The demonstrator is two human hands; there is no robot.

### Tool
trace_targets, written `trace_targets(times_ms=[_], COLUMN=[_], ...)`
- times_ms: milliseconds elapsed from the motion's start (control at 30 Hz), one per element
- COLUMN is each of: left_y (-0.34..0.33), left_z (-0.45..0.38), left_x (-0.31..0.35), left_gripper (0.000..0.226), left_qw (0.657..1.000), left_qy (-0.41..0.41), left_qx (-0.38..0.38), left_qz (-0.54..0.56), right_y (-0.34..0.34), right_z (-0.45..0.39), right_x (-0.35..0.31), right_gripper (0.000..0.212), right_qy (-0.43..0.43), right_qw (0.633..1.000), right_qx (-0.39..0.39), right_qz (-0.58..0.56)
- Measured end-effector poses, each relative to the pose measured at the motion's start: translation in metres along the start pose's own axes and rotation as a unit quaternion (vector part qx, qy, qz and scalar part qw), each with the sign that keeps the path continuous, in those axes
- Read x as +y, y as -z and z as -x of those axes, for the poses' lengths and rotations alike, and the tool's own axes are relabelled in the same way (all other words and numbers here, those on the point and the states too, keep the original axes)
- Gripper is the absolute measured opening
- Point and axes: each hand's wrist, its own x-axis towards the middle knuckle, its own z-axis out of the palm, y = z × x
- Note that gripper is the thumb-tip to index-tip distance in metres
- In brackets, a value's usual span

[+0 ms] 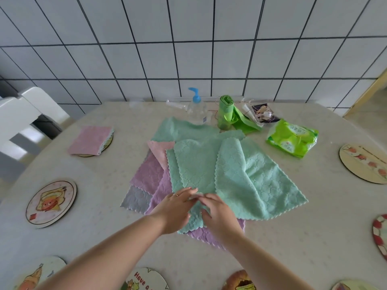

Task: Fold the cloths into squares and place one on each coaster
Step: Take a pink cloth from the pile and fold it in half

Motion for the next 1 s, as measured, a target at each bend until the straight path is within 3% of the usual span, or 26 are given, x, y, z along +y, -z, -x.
trace_targets(times_ms=[267, 433, 600, 800, 900, 1000], left_y=[0.076, 0.124, 0.159, 0.183, 0.201, 0.222], left_z=[-0.053, -0.068, -0.066, -0.052, -0.042, -0.023], left_x=[-0.008, -0.003, 0.006, 0.003, 0.001, -0.008], left_gripper=[0.049, 0.052, 0.053, 0.051, 0.044, 0.042], left_qw=[0.995, 0.987, 0.970, 0.914, 0.900, 0.922], left_qy=[0.009, 0.016, 0.023, -0.017, -0.030, -0.005], left_qx=[0.098, 0.158, 0.243, 0.404, 0.429, 0.387], left_qz=[0.004, 0.007, 0.008, 0.044, 0.073, 0.016], right_y=[0.104, 0.163, 0.206, 0.244, 0.253, 0.257], right_z=[0.003, 0.008, 0.018, 0.027, 0.020, 0.010], right_x=[-0.012, -0.014, -0.017, -0.036, -0.043, -0.047], right_gripper=[0.031, 0.029, 0.031, 0.042, 0.037, 0.038], right_qy=[0.049, 0.039, 0.029, 0.071, 0.066, 0.053], right_qw=[0.971, 0.946, 0.925, 0.914, 0.925, 0.937], right_qx=[0.217, 0.306, 0.355, 0.377, 0.357, 0.329], right_qz=[-0.088, -0.102, -0.128, -0.132, -0.110, -0.105])
